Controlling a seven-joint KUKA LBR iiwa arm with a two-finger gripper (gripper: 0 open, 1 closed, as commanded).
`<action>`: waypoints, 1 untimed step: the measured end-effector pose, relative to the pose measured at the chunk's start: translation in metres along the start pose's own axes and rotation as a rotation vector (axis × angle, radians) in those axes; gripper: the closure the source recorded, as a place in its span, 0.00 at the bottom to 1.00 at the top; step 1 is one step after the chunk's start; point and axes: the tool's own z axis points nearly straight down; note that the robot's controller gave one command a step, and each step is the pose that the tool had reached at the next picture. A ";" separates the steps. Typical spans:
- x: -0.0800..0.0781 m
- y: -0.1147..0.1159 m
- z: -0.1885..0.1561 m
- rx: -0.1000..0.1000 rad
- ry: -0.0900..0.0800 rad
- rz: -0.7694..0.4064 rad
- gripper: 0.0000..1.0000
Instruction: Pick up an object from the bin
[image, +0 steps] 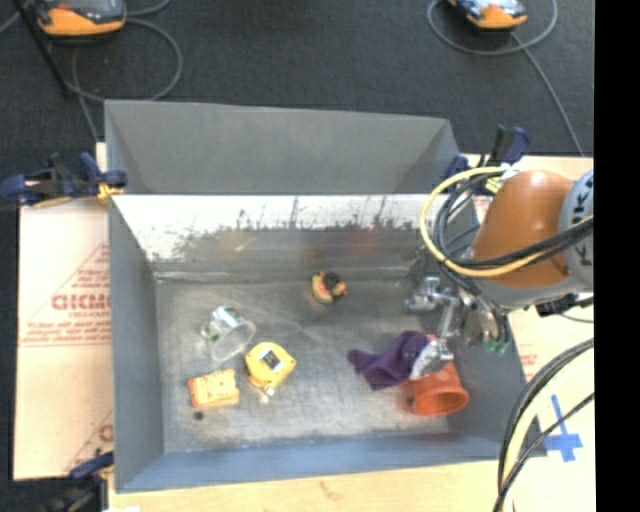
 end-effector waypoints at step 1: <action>-0.008 0.017 0.041 0.003 0.007 0.149 0.00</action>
Offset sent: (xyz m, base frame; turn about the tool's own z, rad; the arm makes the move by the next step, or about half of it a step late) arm -0.0214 0.0062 -0.0477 0.1891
